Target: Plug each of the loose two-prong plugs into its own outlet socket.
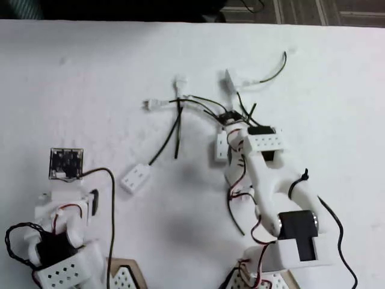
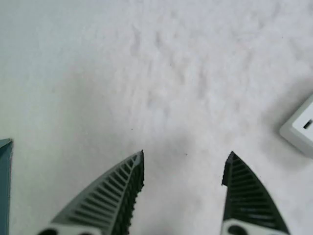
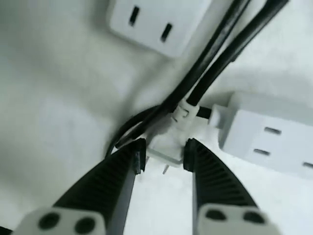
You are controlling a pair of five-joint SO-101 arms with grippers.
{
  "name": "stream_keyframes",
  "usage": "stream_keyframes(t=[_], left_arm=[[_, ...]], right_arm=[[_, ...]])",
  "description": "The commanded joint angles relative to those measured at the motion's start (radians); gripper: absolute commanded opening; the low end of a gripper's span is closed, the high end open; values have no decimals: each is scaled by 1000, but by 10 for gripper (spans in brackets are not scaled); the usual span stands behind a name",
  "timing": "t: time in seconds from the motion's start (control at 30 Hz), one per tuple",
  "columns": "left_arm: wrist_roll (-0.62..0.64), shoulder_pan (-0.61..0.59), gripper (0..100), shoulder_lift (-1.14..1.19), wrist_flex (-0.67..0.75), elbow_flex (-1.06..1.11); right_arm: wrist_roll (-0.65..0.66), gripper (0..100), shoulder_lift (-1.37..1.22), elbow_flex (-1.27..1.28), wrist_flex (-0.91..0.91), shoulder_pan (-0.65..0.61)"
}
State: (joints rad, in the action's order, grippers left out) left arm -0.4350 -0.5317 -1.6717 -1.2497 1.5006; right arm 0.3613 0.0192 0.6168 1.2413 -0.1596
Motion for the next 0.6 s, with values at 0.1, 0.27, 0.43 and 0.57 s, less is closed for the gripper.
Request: stream_keyframes(t=[0.1,0.27,0.43,0.57], left_arm=[[3,-7,264,-7,-3,-3],[3,-7,264,-7,-3,-3],[3,-7,264,-7,-3,-3],[3,-7,264,-7,-3,-3]], right_arm=[[-9,148,51,-124,117,18],[-11,146,45,-135,125,18],[-11,145,-31,-141,88,36],[-11,145,-102,-141,41,61]])
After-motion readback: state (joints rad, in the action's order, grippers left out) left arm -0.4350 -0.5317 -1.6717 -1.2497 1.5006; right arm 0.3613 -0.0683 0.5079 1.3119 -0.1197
